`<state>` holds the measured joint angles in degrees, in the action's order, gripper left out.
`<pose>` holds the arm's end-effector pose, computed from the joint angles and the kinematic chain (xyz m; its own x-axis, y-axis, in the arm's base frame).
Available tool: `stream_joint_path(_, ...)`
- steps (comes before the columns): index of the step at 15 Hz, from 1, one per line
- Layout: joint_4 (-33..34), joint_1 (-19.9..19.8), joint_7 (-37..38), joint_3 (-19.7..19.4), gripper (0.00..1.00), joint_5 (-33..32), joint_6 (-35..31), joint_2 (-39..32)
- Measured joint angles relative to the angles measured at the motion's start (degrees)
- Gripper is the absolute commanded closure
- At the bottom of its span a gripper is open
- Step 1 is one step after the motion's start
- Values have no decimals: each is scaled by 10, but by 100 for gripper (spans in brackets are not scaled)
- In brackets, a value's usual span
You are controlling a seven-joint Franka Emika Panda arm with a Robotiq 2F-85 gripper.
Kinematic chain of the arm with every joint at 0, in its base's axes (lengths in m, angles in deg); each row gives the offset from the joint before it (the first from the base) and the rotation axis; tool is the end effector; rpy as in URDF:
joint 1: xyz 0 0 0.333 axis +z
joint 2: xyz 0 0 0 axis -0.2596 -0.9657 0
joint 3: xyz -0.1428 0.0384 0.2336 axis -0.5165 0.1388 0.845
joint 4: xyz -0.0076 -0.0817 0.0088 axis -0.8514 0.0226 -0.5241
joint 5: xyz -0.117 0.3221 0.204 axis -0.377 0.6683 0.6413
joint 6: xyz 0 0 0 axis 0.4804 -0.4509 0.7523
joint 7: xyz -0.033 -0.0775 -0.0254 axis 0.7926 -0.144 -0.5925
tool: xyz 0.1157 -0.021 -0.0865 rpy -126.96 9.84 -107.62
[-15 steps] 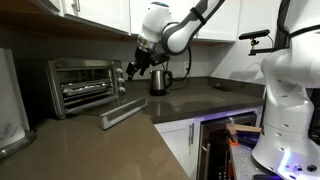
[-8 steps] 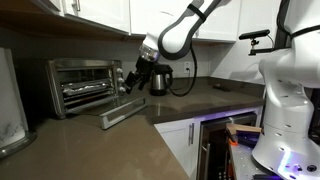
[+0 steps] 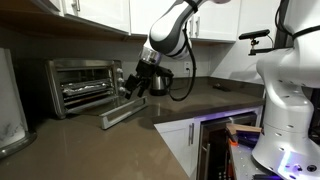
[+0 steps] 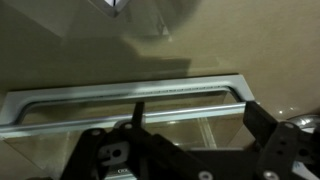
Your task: Close the toaster oven door
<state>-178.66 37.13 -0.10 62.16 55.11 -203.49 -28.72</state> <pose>0.5092 0.0375 0.2596 0.9200 -0.0886 0.3818 -0.0244 -0.9852 -0.1697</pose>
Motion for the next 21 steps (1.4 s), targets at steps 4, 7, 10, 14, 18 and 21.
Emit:
stream_joint_path(4,12,-1,-47,-15,0,33,44,-9)
stream_joint_path(7,14,-1,-50,-16,0,32,44,-12)
stream_joint_path(10,14,-15,-42,-2,0,30,47,-14)
stream_joint_path(14,16,-98,-28,75,0,25,67,-24)
stream_joint_path(18,25,-147,27,105,0,-47,71,-43)
stream_joint_path(21,39,-170,75,112,0,-109,71,-60)
